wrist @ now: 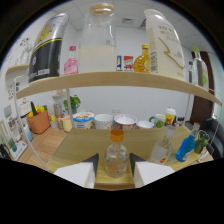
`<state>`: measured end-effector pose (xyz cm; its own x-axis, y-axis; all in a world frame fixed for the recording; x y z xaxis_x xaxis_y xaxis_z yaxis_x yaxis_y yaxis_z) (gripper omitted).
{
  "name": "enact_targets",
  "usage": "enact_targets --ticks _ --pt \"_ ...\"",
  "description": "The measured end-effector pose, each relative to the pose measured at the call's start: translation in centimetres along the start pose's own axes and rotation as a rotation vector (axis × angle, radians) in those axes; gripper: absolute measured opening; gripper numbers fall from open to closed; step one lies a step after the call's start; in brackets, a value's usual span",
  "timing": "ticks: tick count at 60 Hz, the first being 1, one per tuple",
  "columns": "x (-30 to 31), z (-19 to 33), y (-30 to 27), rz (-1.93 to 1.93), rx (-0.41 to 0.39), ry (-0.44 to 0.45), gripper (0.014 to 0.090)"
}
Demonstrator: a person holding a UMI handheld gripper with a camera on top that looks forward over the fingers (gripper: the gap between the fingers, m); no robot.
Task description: Make me a cup of Vodka Sunrise.
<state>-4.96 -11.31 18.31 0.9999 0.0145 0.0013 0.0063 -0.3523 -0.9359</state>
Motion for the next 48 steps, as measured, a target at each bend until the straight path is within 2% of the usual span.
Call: enact_targets --ticks 7,26,39,48 --pt "0.4 0.6 0.2 0.011 -0.002 0.008 0.0371" --pt "-0.2 -0.5 -0.7 -0.012 0.039 -0.025 0.0356" --pt "-0.7 -4.5 -2.7 0.003 0.082 -0.049 0.0358" --pt "-0.9 -7.2 -0.7 0.033 0.08 -0.054 0.0356"
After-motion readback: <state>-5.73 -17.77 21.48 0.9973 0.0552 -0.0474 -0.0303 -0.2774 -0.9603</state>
